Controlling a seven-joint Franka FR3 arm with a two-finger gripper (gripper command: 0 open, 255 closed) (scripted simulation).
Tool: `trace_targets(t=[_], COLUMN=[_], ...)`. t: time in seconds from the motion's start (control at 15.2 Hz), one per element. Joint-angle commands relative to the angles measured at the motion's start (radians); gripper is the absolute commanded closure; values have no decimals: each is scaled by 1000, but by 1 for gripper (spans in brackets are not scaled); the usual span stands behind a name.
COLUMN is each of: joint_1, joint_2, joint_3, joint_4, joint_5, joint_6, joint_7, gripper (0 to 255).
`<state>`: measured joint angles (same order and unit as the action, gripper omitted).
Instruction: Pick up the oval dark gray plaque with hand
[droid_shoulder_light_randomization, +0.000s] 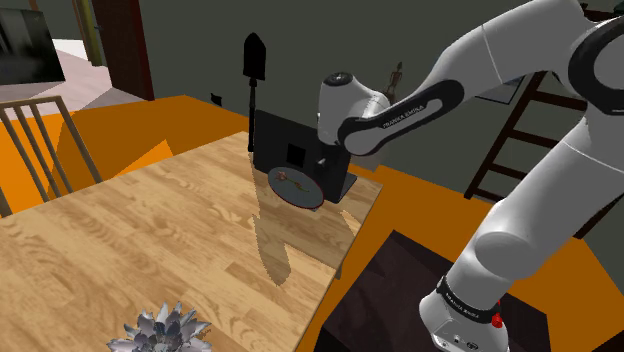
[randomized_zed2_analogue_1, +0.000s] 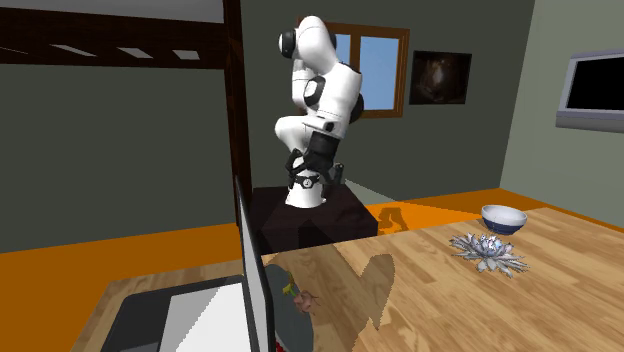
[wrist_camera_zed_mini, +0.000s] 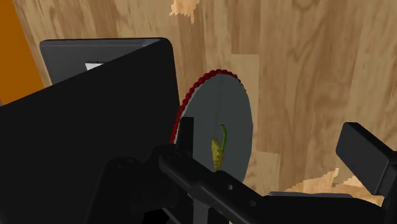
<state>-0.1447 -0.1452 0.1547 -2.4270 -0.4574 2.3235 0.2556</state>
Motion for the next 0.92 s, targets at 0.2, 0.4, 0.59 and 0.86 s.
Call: trace_targets(t=[0.2,0.4,0.59,0.86], joint_1=[-29,-27,-17,4], joint_2=[200,317,432,581], joint_3=[-4,-23,-50,-91], joint_4=[99,182,276,419], joint_5=[-174,-274,-359,-445], joint_6=[108,144,168,189], joint_7=[149,231,302,373], gripper=[0,0,0,0])
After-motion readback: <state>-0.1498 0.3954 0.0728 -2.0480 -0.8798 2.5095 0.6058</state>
